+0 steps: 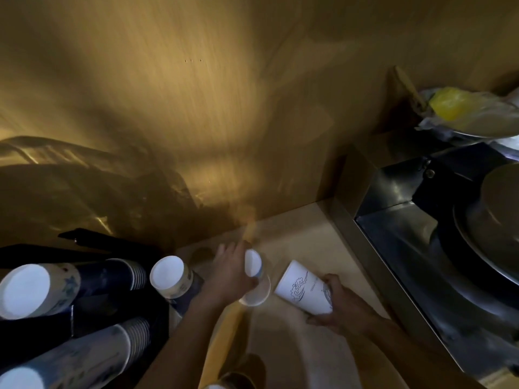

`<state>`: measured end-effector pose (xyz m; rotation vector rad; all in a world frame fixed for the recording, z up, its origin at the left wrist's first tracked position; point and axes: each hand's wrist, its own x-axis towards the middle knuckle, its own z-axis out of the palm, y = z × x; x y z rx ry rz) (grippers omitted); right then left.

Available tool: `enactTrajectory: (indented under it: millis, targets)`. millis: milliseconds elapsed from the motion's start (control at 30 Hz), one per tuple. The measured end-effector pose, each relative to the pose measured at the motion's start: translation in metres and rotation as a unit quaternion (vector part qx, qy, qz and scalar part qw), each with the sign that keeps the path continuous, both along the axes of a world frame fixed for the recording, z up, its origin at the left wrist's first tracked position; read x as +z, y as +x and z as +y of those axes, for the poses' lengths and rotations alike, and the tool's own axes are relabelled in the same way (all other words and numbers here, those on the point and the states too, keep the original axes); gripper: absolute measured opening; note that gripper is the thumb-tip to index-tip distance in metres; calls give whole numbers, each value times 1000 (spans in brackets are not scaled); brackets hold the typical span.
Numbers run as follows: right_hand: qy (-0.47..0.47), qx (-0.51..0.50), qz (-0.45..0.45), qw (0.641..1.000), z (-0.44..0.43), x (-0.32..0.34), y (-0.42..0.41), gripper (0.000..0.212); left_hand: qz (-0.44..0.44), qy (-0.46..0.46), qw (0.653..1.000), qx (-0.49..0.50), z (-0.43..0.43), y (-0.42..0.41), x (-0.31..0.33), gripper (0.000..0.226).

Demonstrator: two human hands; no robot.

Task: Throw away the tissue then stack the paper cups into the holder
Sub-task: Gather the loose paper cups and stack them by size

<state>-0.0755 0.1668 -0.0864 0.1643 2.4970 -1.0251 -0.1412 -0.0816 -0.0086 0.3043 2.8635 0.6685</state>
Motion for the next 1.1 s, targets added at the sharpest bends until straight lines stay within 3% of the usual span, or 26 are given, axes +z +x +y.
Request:
enactTrajectory:
  millis: [100, 200, 400, 467, 667, 833, 1000, 1100]
  targets:
    - [-10, -38, 13, 999, 4, 3, 0, 79, -24, 60, 998, 6, -2, 4, -11, 64]
    - [-7, -95, 97, 991, 9, 11, -5, 61, -56, 128, 990, 28, -2, 3, -14, 64]
    - [-113, -156, 238, 952, 3, 67, -27, 62, -94, 196, 974, 68, -7, 8, -23, 85]
    - [-127, -153, 276, 940, -2, 92, -34, 58, -107, 201, 970, 79, -7, 6, -25, 82]
    - [-165, -121, 353, 913, -25, 149, -34, 50, -100, 200, 973, 53, -9, 6, -31, 72]
    - [-51, -10, 415, 908, -55, 166, -32, 57, -122, 218, 968, 27, -12, 4, -27, 74]
    - [2, 64, 413, 909, -85, 152, -41, 65, -130, 178, 975, -23, -19, 7, -22, 96]
    - [15, 96, 377, 921, -94, 132, -48, 68, -107, 145, 984, 5, -31, 8, -16, 73]
